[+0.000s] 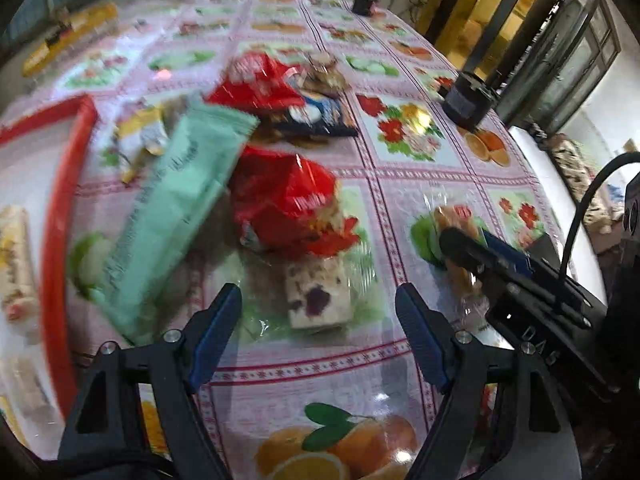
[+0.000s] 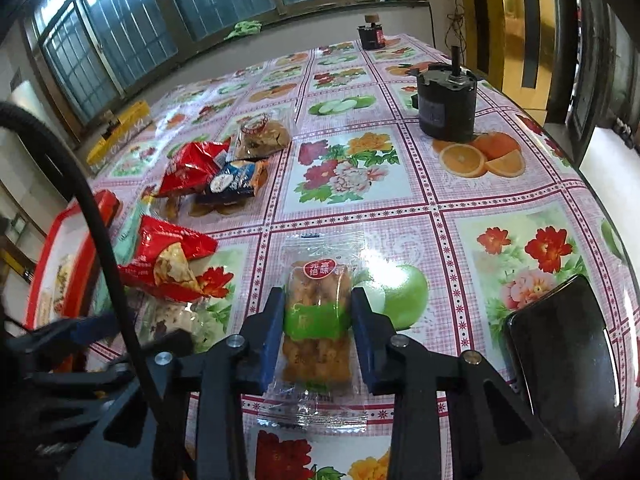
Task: Organize snacks
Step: 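Grasp a white rice cake pack with the left gripper while the right gripper grasps a clear fried-snack bag, then carry both packs into the tray and open both grippers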
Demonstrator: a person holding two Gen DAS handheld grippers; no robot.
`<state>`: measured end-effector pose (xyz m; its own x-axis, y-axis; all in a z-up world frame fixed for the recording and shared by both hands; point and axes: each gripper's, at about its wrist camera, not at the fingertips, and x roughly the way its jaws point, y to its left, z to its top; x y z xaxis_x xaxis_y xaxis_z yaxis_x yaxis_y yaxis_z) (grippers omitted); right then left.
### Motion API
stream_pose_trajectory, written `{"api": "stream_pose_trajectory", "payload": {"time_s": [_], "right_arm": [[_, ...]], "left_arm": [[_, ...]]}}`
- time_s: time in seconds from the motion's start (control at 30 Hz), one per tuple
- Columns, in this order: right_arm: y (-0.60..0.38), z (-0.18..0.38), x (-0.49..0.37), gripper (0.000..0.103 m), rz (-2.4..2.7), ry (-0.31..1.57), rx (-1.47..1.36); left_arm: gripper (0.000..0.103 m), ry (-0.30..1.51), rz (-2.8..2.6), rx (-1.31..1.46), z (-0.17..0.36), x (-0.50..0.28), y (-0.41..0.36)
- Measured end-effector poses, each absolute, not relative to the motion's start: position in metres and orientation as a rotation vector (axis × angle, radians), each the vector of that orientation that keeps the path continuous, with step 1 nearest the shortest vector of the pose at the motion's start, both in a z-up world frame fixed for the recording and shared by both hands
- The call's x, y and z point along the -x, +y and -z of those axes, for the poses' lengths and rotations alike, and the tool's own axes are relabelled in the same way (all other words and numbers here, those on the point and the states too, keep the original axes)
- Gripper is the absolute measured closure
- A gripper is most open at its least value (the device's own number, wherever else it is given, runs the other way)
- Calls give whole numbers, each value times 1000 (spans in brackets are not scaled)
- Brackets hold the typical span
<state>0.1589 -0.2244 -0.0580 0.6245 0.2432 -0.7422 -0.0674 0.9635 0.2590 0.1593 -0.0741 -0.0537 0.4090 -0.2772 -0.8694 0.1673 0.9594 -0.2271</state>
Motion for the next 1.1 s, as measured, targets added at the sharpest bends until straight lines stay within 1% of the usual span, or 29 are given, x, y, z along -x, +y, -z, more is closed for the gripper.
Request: {"api": "stream_pose_trajectory", "payload": {"time_s": [0.17,0.27,0.33,0.43,0.53,0.57,0.6,0.67,0.83,1.03,1.07,1.1], "right_arm": [[-229,54,-154,70,-197,835,-251],[-233,52,-152,70,-196,815,-286],[-237,51,-151,70,-196,806,-306],[-238,51,-151,70,-206,809,-323],[-239,51,-152,70,-215,808,-332],[-240,51,-152,70,-215,806,-335],[-241,51,-152,70,-215,805,-339],[-242,51,-151,70,-219,802,-347],[-240,52,-153,70,-225,803,-340],[-240,51,-153,70,-228,803,-337],[-240,52,-153,70,-227,804,-334],[-240,52,-153,70,-225,805,-331]], "left_arm": [[23,1161,439,164,46,-131,-76],[23,1089,390,66,31,-124,-82],[23,1037,352,-26,25,-132,-89],[23,1039,387,-102,33,-153,-103],[25,1054,435,-105,41,-165,-113],[26,1045,437,-106,42,-167,-112],[33,1050,434,-112,44,-167,-112],[40,1090,455,-118,46,-160,-112],[40,1108,448,-134,48,-139,-107],[40,1097,318,-100,55,-155,-101],[45,1092,312,-92,55,-157,-101],[53,1089,305,-92,55,-157,-100]]}}
